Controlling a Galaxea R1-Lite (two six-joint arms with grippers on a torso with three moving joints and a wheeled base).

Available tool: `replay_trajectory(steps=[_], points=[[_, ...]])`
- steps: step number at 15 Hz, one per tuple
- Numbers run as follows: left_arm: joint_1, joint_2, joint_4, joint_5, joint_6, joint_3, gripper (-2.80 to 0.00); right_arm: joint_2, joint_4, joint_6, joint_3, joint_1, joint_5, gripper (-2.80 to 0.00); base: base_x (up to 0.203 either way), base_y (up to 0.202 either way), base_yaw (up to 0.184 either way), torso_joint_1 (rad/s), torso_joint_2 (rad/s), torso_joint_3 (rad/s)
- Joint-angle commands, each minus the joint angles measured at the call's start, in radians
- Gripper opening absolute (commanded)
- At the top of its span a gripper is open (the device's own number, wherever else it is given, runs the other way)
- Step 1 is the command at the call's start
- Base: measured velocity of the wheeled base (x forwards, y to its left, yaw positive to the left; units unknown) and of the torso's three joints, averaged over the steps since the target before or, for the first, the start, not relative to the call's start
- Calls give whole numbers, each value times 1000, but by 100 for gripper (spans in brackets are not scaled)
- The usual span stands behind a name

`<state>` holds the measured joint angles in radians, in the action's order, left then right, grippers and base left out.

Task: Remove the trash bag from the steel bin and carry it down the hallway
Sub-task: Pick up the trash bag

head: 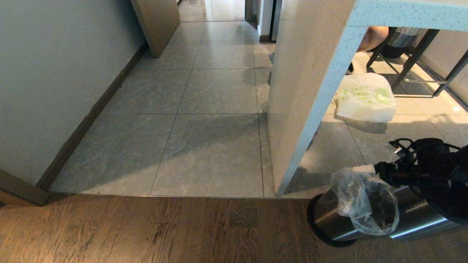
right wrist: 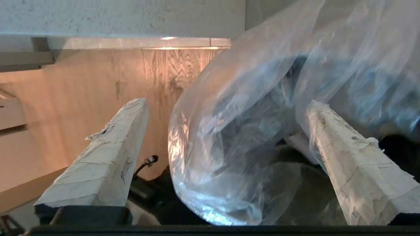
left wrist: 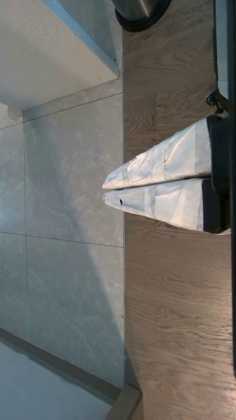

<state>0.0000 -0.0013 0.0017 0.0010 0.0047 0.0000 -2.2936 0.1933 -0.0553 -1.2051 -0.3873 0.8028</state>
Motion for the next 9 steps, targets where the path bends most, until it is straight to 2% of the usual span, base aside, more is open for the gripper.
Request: replay_trajectory(steps=[1,9], points=[[0,1,0,1,0,2,-280,-9,9,-6,-8,4,0,0,0,0,0,0,0,0],[0,1,0,1,0,0,-280,-37,19,-66,-13,18,-57,0,0,0,0,0,0,0]])
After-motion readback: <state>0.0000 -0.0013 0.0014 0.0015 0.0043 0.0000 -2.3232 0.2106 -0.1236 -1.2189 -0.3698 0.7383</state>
